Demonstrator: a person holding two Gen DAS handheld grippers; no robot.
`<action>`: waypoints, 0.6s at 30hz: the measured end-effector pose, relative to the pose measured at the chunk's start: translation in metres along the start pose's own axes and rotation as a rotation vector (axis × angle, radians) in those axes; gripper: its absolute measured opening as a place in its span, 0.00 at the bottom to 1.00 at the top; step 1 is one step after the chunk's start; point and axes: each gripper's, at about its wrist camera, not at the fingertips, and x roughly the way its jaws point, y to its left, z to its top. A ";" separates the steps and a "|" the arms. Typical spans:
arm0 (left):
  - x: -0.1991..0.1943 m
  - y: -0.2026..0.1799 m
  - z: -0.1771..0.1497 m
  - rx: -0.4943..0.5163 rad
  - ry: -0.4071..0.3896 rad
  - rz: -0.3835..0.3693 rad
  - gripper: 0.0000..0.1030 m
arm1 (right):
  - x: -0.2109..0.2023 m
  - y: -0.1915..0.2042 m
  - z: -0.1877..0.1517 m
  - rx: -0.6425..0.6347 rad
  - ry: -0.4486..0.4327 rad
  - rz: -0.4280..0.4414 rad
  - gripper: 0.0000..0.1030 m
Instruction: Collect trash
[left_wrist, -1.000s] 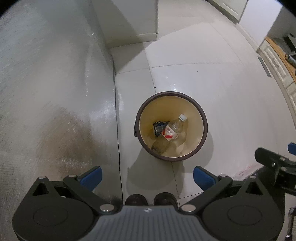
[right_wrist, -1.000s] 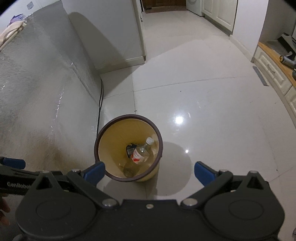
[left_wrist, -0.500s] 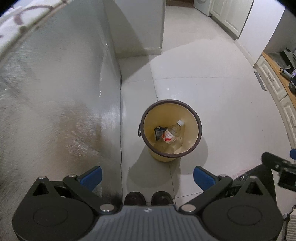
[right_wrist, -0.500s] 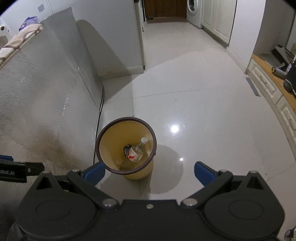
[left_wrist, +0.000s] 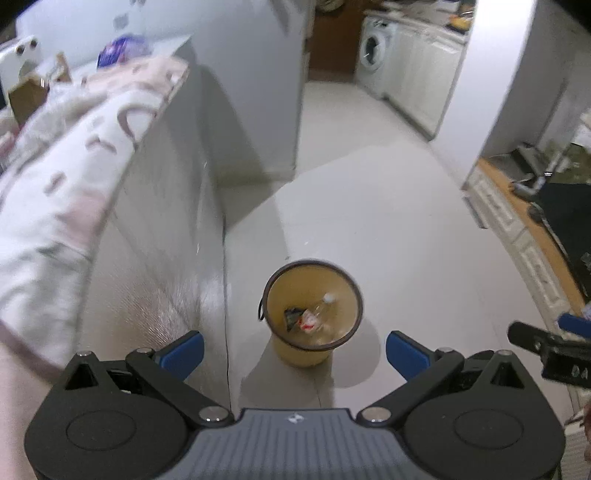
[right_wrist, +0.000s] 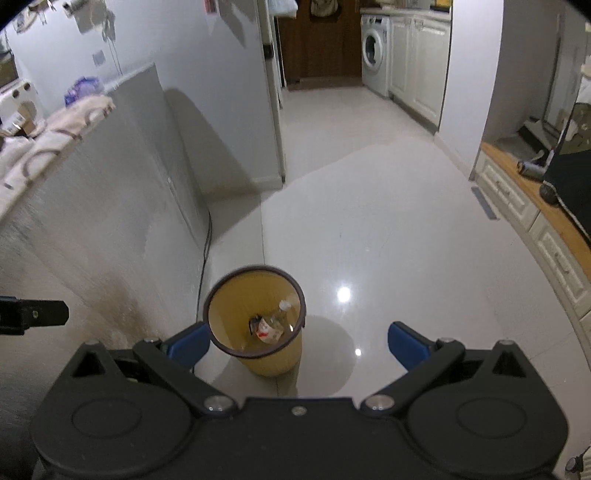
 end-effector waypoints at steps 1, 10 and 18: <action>-0.010 -0.003 -0.003 0.017 -0.021 -0.001 1.00 | -0.010 0.001 -0.001 -0.002 -0.017 0.001 1.00; -0.094 0.002 -0.019 0.066 -0.192 -0.026 1.00 | -0.093 0.010 -0.002 -0.007 -0.168 0.002 1.00; -0.159 0.032 -0.030 0.031 -0.339 0.002 1.00 | -0.145 0.023 0.000 -0.031 -0.298 0.018 1.00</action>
